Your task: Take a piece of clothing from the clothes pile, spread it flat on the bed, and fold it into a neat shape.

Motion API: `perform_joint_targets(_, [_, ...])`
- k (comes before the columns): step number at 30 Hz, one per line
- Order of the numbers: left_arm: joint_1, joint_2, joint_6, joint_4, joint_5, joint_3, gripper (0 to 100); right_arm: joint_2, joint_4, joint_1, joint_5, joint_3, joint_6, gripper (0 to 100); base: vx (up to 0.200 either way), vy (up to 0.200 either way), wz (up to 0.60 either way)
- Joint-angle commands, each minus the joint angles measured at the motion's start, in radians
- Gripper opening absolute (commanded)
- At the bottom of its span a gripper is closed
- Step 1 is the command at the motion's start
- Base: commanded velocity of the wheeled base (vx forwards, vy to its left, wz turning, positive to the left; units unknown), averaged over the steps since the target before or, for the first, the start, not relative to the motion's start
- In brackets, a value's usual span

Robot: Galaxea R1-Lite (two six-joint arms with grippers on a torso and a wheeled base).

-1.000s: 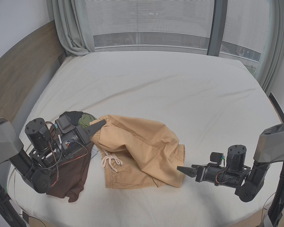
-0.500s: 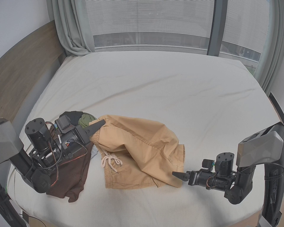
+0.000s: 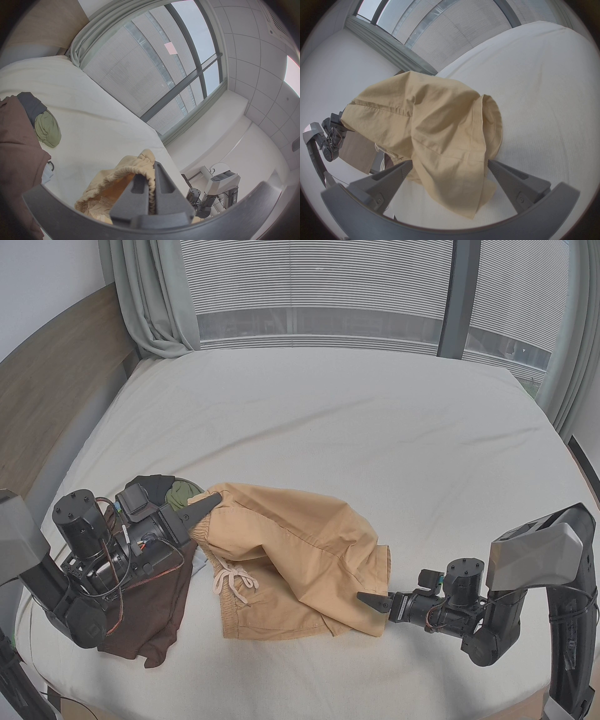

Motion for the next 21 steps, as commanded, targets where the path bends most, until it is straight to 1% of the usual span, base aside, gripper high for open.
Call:
perform_joint_targets(1, [0.000, 0.002, 0.000, 0.000, 0.000, -0.002, 0, 0.015, 0.000, -0.001, -0.028, -0.027, 0.006, 0, 0.000, 0.000, 0.00])
perform_joint_targets(4, [0.000, 0.002, -0.002, 0.000, 0.000, -0.002, 0, 0.015, 0.000, -0.001, -0.039, -0.030, 0.013, 0, 0.000, 0.000, 0.00])
perform_joint_targets(15, [0.011, 0.008, -0.002, 0.000, 0.000, -0.002, 0, 0.002, 0.000, -0.012, -0.037, -0.021, 0.024, 0, 0.000, 0.000, 0.00])
perform_joint_targets(19, [0.015, 0.026, 0.001, 0.000, 0.002, -0.002, 0, -0.028, 0.000, -0.024, -0.034, -0.005, 0.024, 0, 0.000, 0.000, 0.00])
perform_joint_targets(21, [0.017, 0.045, 0.003, 0.000, 0.002, -0.005, 0, -0.074, 0.000, -0.027, -0.019, 0.024, 0.039, 0, 0.000, 0.000, 0.00])
